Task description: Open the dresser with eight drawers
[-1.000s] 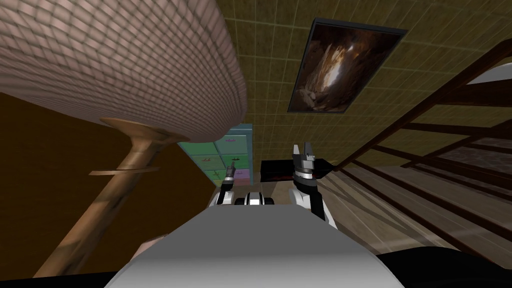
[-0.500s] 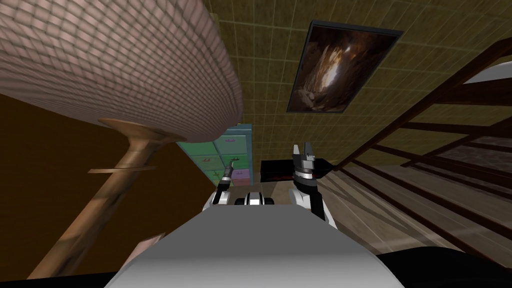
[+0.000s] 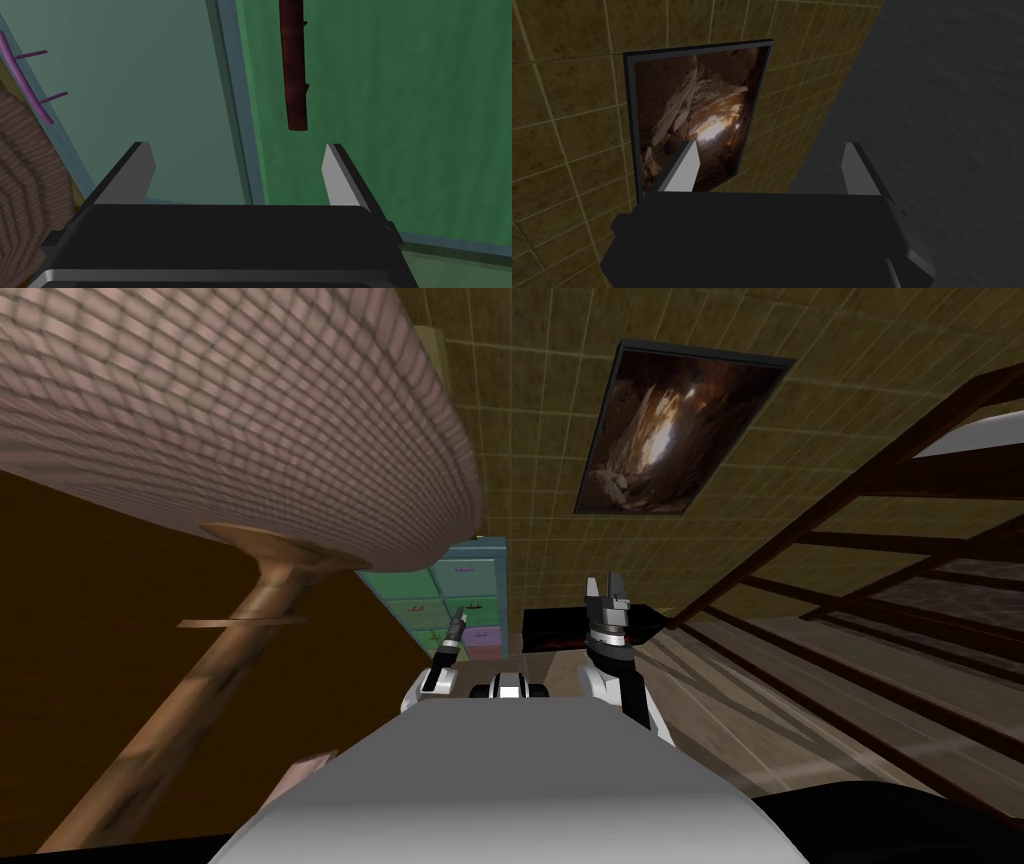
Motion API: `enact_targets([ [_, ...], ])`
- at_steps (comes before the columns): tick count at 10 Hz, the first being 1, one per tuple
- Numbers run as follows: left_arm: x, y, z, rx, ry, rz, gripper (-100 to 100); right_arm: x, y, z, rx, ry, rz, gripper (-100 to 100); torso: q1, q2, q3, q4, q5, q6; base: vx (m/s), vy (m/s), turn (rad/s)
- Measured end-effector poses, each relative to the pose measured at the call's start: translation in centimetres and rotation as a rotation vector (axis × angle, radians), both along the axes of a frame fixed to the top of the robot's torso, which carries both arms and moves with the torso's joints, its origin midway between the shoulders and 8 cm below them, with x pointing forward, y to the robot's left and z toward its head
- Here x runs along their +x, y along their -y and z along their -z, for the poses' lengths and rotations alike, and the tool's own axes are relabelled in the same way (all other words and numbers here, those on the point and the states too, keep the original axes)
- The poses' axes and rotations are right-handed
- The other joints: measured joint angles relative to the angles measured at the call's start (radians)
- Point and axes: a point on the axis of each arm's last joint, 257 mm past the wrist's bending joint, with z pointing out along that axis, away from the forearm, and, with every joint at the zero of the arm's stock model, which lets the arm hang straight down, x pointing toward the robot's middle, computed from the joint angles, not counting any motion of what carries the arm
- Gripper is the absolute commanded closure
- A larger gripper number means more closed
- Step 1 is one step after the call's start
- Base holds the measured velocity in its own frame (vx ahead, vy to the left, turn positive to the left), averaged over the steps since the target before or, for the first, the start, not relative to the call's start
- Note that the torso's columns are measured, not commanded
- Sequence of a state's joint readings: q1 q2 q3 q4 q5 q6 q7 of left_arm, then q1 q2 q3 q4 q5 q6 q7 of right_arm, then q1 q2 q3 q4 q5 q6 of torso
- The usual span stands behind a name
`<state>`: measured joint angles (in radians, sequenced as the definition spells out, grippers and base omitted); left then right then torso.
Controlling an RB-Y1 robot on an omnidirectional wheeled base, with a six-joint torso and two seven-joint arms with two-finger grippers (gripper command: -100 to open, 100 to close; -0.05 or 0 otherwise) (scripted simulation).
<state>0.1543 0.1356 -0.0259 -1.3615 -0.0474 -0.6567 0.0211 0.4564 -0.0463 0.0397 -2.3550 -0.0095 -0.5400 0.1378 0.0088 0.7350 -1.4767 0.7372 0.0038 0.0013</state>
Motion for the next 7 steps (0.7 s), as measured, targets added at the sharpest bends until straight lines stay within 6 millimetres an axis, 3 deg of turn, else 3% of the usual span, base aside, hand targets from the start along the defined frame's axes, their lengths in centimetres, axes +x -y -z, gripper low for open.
enact_targets([
  [4,1.3,0.2,1.1,-0.009,-0.056,0.008,-100,0.0,0.0,0.0,0.0,0.0,0.0,0,-0.004,0.0,-0.001,0.0,-0.002,0.0,-0.002,0.073,-0.024],
  [7,2.2,2.4,1.6,-0.085,-0.083,0.009,-100,0.0,0.0,0.0,0.0,0.0,0.0,0,-0.012,0.003,0.001,0.001,-0.005,-0.001,0.001,0.038,-0.008],
])
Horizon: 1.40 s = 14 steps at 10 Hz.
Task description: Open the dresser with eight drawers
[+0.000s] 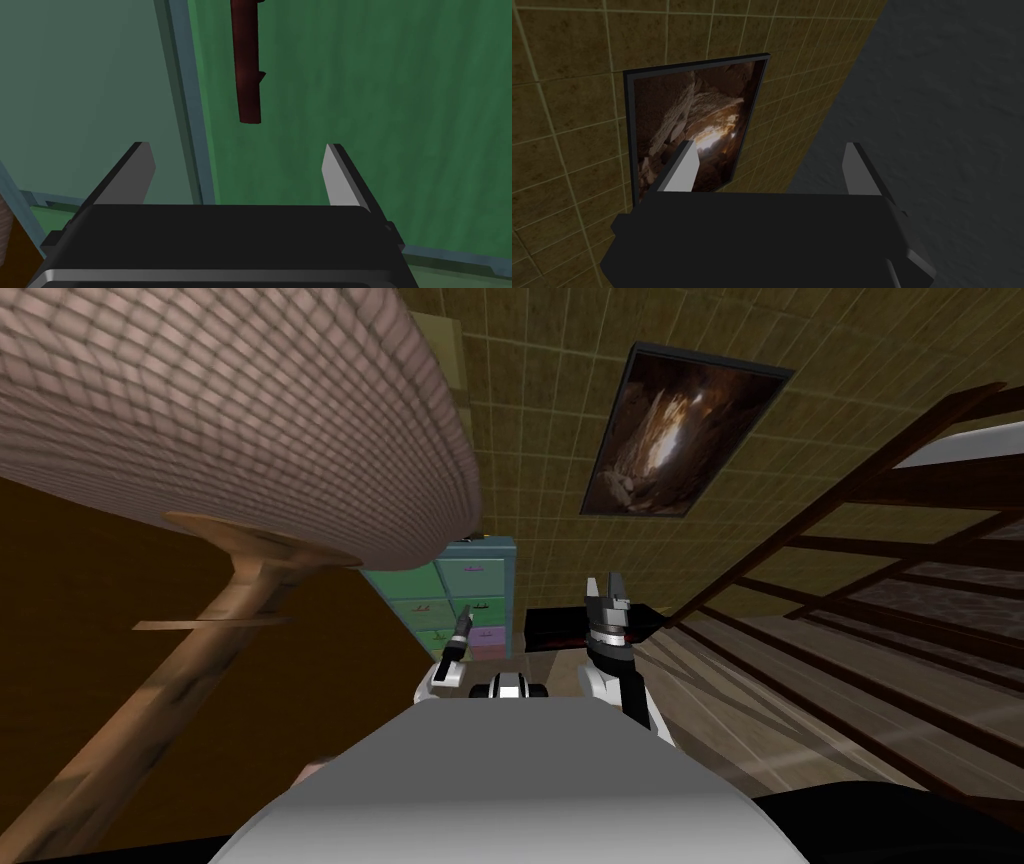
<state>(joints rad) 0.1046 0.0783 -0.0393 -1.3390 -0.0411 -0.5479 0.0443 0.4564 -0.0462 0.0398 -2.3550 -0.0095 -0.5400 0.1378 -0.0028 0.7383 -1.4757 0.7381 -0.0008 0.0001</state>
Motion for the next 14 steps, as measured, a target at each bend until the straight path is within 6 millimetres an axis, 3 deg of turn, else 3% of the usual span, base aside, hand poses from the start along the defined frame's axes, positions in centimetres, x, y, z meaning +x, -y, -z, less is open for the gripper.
enact_targets([
  [2,0.1,1.5,-0.1,-0.049,-0.001,-0.003,-100,0.0,0.0,0.0,0.0,0.0,0.0,0,0.001,0.0,0.0,0.0,0.0,0.0,0.0,0.0,0.0],
  [5,0.8,1.6,-0.9,-0.052,0.001,-0.003,-100,0.0,0.0,0.0,0.0,0.0,0.0,0,0.003,-0.003,-0.002,-0.001,0.001,0.0,0.041,-0.004,0.0],
  [6,0.8,1.6,-0.9,-0.052,-0.001,-0.003,100,0.0,0.0,0.0,0.0,0.0,0.0,0,0.003,0.0,-0.001,0.0,0.001,0.0,-0.022,0.0,0.0],
  [8,0.3,1.7,0.0,-0.051,-0.012,-0.005,100,0.0,0.0,0.0,0.0,0.0,0.0,0,0.002,0.003,0.002,0.004,0.0,0.0,-0.059,-0.002,0.013],
  [13,0.5,2.1,-1.7,-0.052,0.008,0.006,100,0.0,0.0,0.0,0.0,0.0,0.0,0,0.009,0.026,0.022,0.01,0.005,-0.006,-0.142,-0.02,-0.003],
  [14,0.5,2.1,-1.8,-0.052,0.008,0.006,-100,0.0,0.0,0.0,0.0,0.0,0.0,0,0.011,0.022,0.019,0.009,0.006,-0.005,0.026,-0.01,-0.036],
])
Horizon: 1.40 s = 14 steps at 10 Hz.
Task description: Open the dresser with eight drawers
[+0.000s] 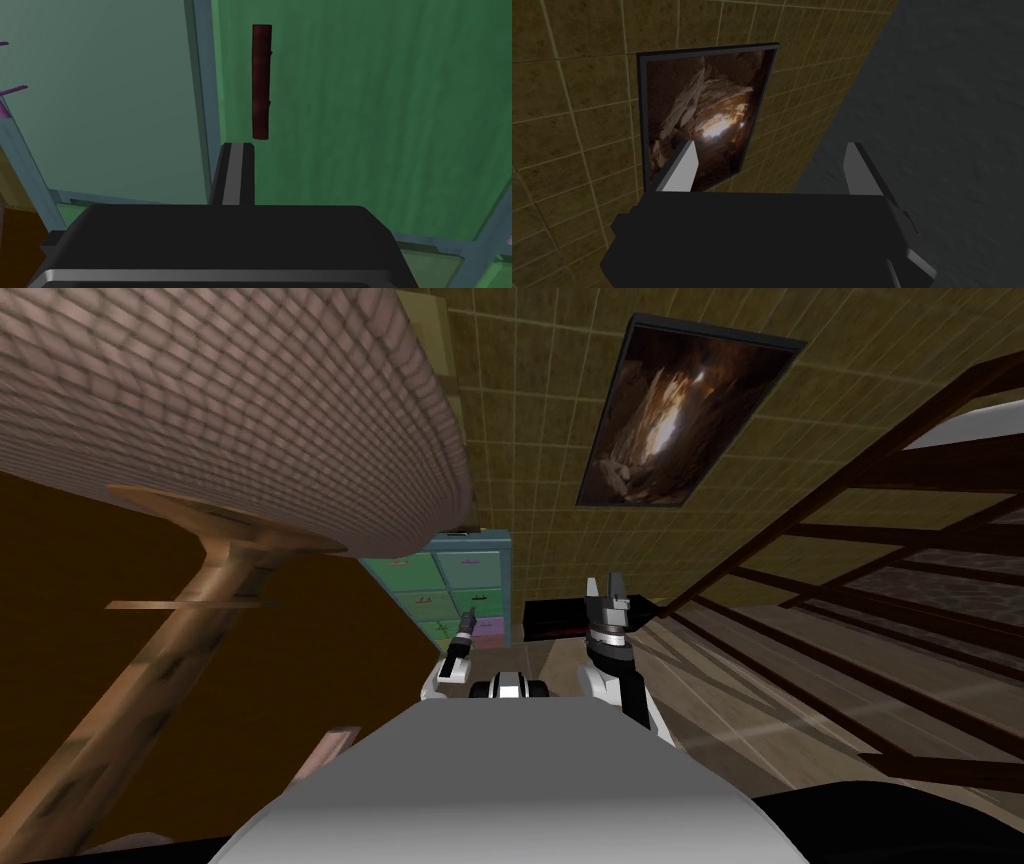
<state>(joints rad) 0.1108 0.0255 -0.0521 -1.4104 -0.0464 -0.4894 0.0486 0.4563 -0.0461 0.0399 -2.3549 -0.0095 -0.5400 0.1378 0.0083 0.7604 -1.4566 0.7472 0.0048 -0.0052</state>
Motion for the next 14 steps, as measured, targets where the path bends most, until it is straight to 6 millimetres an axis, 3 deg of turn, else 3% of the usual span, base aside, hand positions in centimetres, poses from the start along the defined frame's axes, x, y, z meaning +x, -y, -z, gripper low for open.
enact_targets([
  [5,0.2,-2.5,-0.2,0.099,-0.002,0.014,-100,0.0,0.0,0.0,0.0,0.0,0.0,0,-0.004,-0.006,-0.006,-0.002,-0.002,0.002,0.027,0.019,-0.016],
  [11,1.4,0.2,-0.2,0.039,-0.03,0.022,-100,0.0,0.0,0.0,0.0,0.0,0.0,0,-0.005,-0.015,-0.012,-0.006,-0.002,0.006,0.034,0.032,-0.013],
  [14,1.9,0.4,-0.8,0.041,-0.03,0.021,-100,0.0,0.0,0.0,0.0,0.0,0.0,0,-0.003,-0.024,-0.016,-0.009,0.0,0.006,0.052,-0.008,-0.001],
])
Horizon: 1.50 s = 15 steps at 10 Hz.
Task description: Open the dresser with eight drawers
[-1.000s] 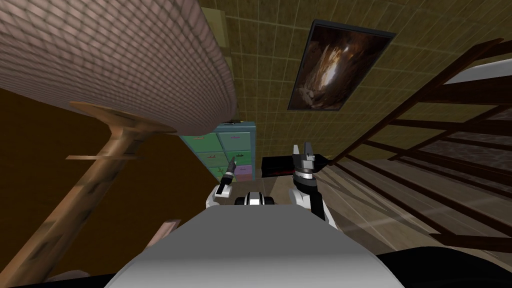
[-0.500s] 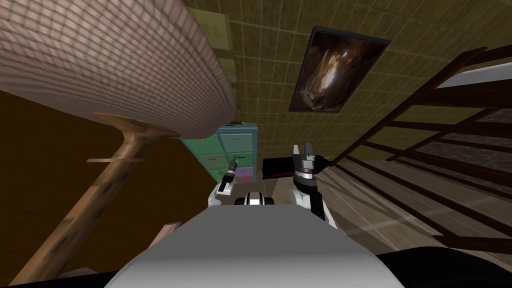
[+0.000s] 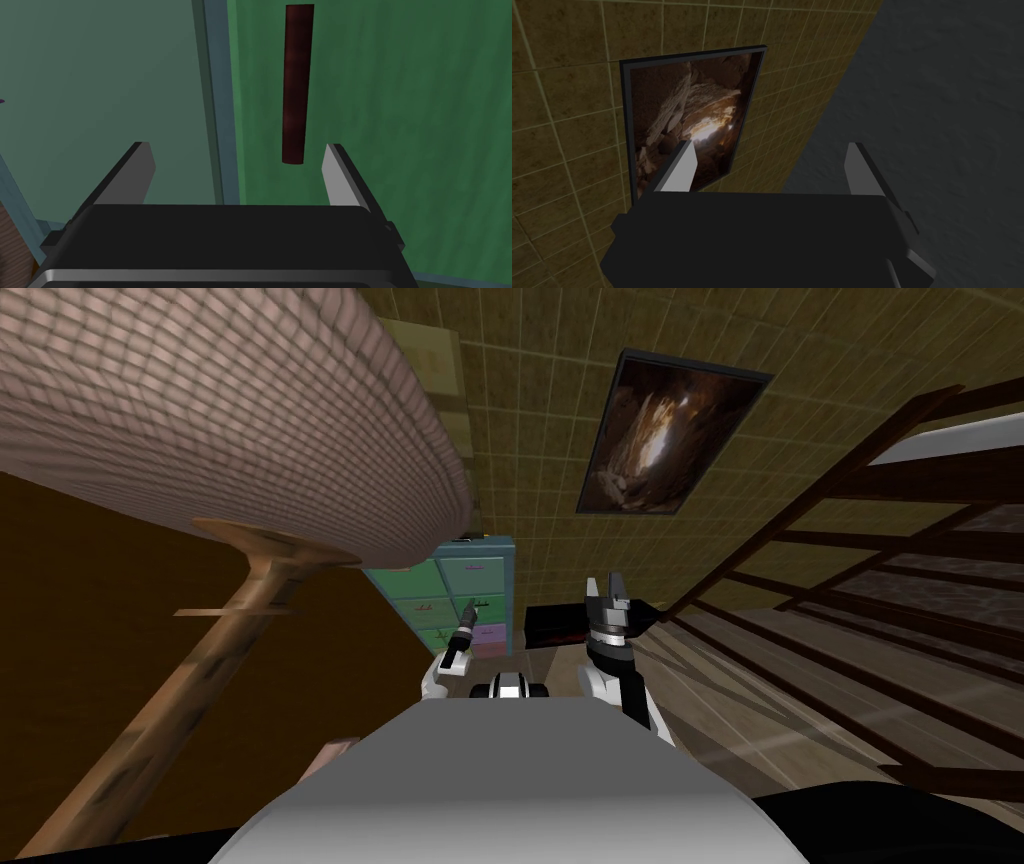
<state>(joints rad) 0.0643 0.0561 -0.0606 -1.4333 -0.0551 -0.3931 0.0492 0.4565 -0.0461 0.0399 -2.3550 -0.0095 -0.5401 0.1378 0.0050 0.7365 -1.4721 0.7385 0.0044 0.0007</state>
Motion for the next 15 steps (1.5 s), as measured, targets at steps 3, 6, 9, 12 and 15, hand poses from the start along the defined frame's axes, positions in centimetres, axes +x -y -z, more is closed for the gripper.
enact_targets([
  [3,-0.2,0.1,0.4,-0.002,-0.001,0.0,100,0.0,0.0,0.0,0.0,0.0,0.0,0,-0.003,0.006,0.001,0.002,-0.003,-0.002,-0.053,-0.002,0.0],
  [6,-0.2,0.2,-0.4,0.002,0.006,0.005,100,0.0,0.0,0.0,0.0,0.0,0.0,0,-0.003,0.024,0.013,0.008,-0.003,-0.006,-0.133,-0.022,0.005],
  [9,-0.2,0.4,-1.0,0.006,0.009,0.008,100,0.0,0.0,0.0,0.0,0.0,0.0,0,0.008,0.036,0.028,0.013,0.005,-0.008,-0.093,-0.033,-0.006],
  [12,-0.3,-0.6,-1.0,0.043,0.009,0.009,-100,0.0,0.0,0.0,0.0,0.0,0.0,0,0.009,0.028,0.023,0.011,0.005,-0.007,0.083,-0.011,0.004],
  [15,0.1,-1.6,-0.8,0.053,0.006,-0.011,-100,0.0,0.0,0.0,0.0,0.0,0.0,0,-0.001,0.011,0.007,0.003,0.0,-0.001,0.135,0.017,0.046],
])
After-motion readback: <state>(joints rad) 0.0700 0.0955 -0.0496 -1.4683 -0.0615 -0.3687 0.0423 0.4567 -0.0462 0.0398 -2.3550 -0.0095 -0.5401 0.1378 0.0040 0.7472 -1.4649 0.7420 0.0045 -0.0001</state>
